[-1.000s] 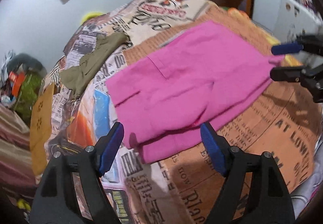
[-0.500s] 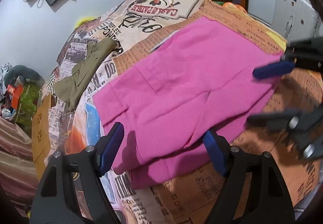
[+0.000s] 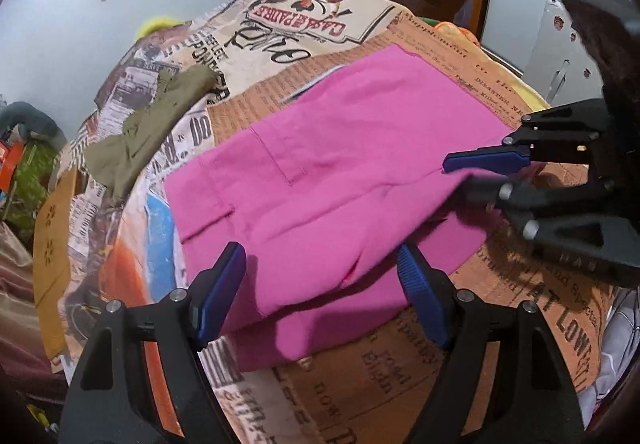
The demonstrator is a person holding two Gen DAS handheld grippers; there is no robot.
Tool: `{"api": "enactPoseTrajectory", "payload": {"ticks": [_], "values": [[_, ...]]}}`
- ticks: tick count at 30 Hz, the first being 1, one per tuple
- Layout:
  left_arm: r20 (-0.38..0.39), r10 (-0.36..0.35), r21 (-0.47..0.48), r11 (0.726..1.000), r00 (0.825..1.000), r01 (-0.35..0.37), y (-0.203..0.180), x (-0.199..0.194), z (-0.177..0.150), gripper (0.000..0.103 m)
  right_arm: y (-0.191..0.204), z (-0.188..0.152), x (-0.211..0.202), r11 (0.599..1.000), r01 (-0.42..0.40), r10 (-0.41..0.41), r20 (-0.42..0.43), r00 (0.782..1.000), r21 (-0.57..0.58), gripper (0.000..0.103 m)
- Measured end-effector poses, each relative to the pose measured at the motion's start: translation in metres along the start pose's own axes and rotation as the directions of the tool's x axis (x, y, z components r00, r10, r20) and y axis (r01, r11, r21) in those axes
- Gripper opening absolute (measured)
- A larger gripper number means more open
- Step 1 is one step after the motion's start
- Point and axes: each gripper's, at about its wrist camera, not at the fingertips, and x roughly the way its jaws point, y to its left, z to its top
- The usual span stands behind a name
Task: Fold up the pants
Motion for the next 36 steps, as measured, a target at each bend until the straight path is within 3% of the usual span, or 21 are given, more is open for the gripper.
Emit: {"api": "enactPoseTrajectory", "payload": {"ticks": [2,4,9,14,23,36], "values": [[-0.002,0.004,-0.007,1.000,1.000,-0.004,-0.002,0.003,-0.001,0.071,0.001,0.000,-0.003,1.000,0.002,-0.002,0.018,1.000,-0.012,0.010],[0.014,0.035,0.011,0.999,0.999,-0.035,-0.006,0.002,-0.002,0.046,0.003,0.000,-0.006,1.000,0.005,-0.004,0.039,0.999,-0.022,0.008],[0.050,0.026,0.014,1.000,0.998,-0.026,-0.006,-0.009,0.000,0.020,0.002,0.001,-0.013,1.000,0.008,-0.007,0.062,0.998,-0.029,0.007],[0.070,-0.014,0.020,1.000,0.997,0.013,-0.008,-0.019,0.000,0.018,0.003,0.000,-0.021,0.999,0.014,-0.011,0.072,0.997,-0.040,0.007],[0.005,-0.061,0.007,0.998,0.998,0.061,-0.013,-0.005,-0.017,0.018,-0.001,-0.019,-0.018,0.994,0.078,-0.076,0.027,0.997,-0.076,0.007],[-0.005,-0.096,-0.031,0.995,0.995,0.096,-0.009,0.001,-0.026,0.018,-0.050,-0.055,-0.031,0.980,0.198,-0.197,-0.032,0.980,0.033,0.007]]}}
